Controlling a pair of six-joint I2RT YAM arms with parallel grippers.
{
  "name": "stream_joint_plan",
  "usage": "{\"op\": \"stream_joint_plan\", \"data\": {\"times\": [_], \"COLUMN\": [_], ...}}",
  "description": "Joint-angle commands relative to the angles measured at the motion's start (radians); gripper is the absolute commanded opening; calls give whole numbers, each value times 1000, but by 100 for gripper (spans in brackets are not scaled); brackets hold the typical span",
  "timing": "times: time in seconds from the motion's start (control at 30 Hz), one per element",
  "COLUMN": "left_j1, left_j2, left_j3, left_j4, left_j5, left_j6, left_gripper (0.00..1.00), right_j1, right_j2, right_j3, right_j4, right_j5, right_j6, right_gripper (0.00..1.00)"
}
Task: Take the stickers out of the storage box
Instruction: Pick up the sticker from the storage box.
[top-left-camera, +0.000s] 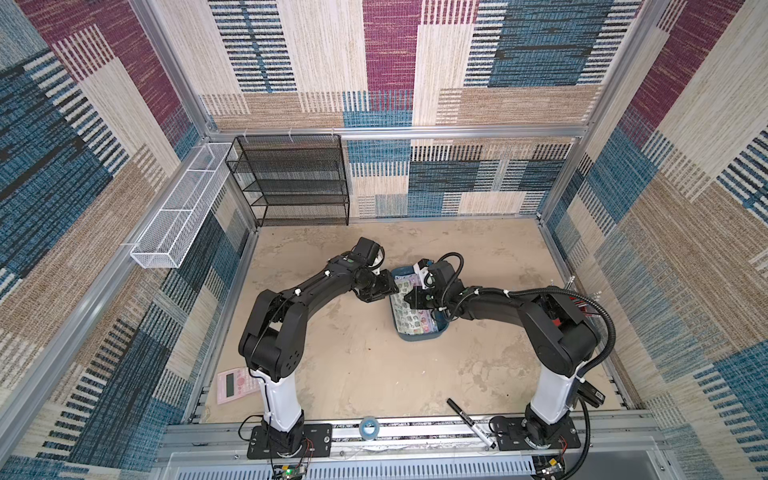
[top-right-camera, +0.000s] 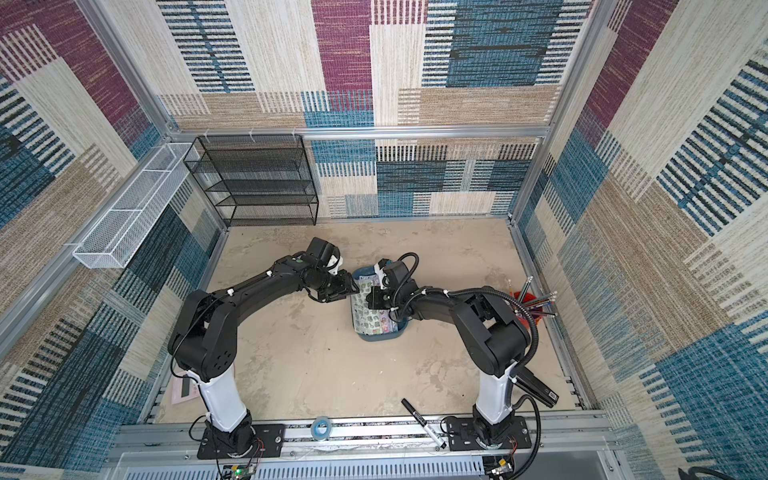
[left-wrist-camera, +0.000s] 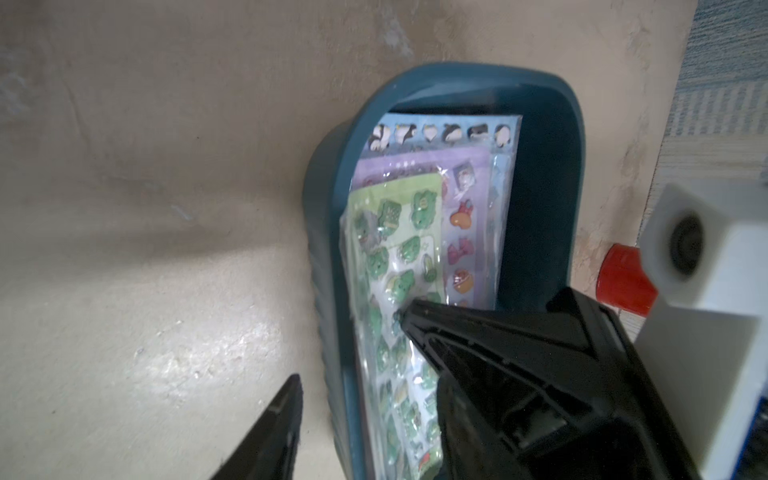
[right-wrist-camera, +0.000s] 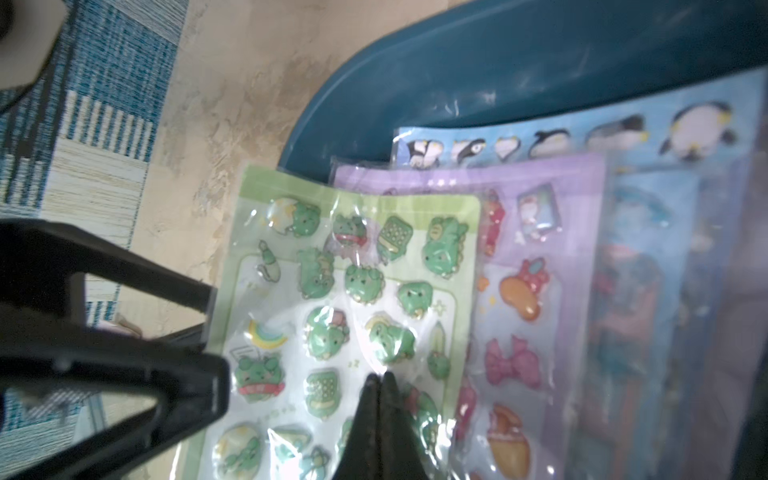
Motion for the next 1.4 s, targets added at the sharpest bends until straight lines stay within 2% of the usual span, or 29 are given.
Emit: {"op": "stream_joint_plan", "data": {"times": [0.0,0.27,0.4,0.5,0.67,0.8,0.9,1.07,1.37], "left_j1": [0,0,0,0,0,0,0,3,36], "left_j2": [-14,-17,-12,-25,-54,-88,-123,-172,-227], "left_j3": [21,36,55,65,105,120,111,86,30], "left_j4": [6,-35,-68,-67,-69,-63,-34,8,107], "left_j5": [1,-7,-15,-11,21,56,105,186,338], "left_j6": [-30,-14,8,24,84,137,167,180,114], "left_gripper": [45,0,0,0,0,0,0,0,0], "right_j1": [-3,-8,-8,-10,-17,-41,-70,-125,-162], "right_j2": [-19,-32,-44,-92,-227,-324,-378,-416,-402], "right_j3": [-43,-64,-66,-62,-53,-61,-84,-160,-337], "right_j4": [21,47,49,27,-41,-53,-30,89,483], "right_j5": [-57,-58,-47,-19,54,46,-24,-209,-490], "right_j6": [52,70,72,60,4,-27,-43,-35,116], "right_gripper": [1,4,5,9,31,46,60,72,72]}}
